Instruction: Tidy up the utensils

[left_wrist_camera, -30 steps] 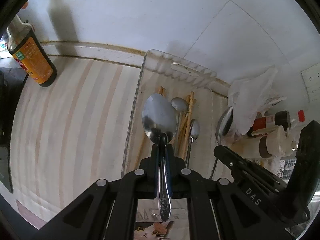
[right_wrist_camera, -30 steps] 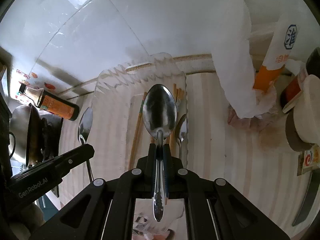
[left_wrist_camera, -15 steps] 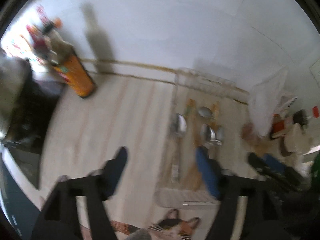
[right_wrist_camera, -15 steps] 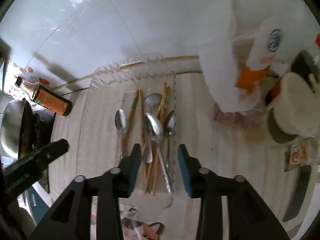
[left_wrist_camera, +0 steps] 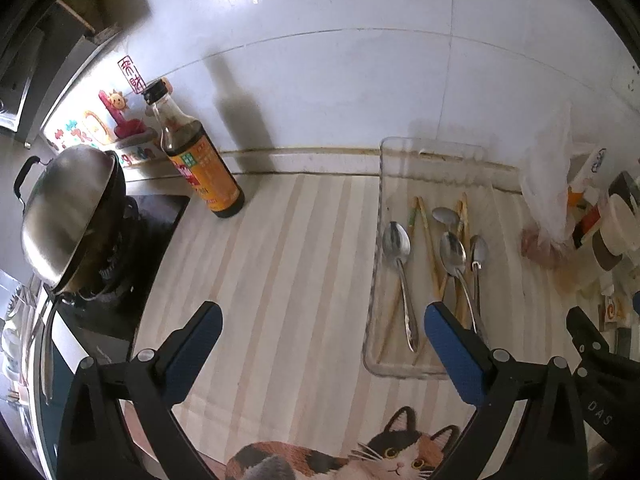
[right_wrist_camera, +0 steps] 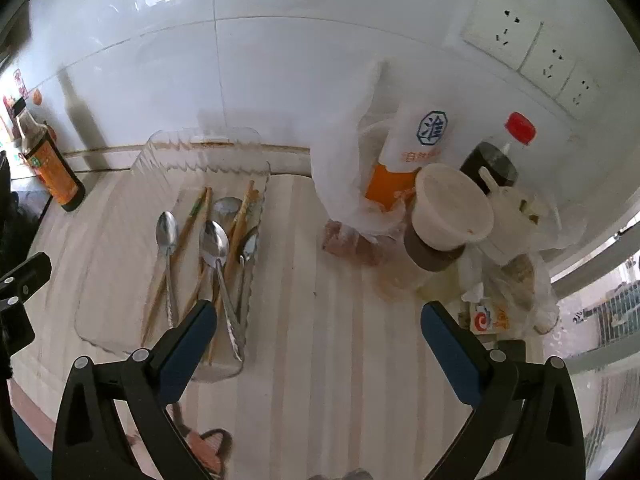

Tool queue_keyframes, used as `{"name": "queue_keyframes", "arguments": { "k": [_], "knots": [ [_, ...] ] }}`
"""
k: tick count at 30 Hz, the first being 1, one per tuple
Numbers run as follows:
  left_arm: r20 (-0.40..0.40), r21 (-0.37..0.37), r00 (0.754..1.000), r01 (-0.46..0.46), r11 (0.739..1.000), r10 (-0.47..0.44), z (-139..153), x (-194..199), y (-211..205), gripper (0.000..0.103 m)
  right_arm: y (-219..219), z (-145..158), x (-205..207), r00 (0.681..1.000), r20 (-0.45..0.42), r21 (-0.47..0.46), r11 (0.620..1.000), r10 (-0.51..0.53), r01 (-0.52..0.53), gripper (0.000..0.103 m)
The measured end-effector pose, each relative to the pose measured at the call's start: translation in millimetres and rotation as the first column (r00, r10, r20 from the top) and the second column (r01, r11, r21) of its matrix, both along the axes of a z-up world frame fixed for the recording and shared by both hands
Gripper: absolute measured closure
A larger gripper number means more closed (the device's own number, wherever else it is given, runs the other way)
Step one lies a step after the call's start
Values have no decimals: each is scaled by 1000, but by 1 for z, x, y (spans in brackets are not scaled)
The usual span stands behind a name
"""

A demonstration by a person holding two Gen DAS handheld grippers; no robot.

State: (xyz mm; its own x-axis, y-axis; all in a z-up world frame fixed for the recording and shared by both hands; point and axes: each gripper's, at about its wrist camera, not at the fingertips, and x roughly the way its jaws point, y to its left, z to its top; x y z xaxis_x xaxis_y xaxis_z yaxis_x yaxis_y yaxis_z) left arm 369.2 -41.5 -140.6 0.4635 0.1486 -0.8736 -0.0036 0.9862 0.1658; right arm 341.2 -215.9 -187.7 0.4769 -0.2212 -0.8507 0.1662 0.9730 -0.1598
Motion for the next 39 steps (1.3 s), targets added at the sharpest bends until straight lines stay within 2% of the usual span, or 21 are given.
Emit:
{"name": "queue_keyframes", "arguments": {
  "k": [7,11,17,21,24,31,39],
  "knots": [
    [23,-29,1000,-8,1000,9,11,-21,0,0,-3,9,-17,1000,30,6,1000,2,-2,0],
    [72,-53,997,8,999,-4,38,-45,1,0,-3,31,-40,997,80,12,1000,-20,19,0],
    [160,-113,986,56,992,-38,91,-99,14,0,-5,84,-100,981,181,19,998,-67,64,0],
    [177,-184,981,111,977,-78,121,-140,32,0,1,116,-146,968,231,40,995,-96,89,0],
    [184,-210,977,150,966,-112,139,-169,45,0,11,136,-181,960,255,65,993,-112,98,0],
    [200,-229,964,219,949,-174,169,-222,71,0,45,171,-258,946,295,105,989,-132,105,0],
    [215,-255,955,256,932,-203,187,-259,88,0,72,194,-307,937,321,115,988,-136,104,0]
  ]
}}
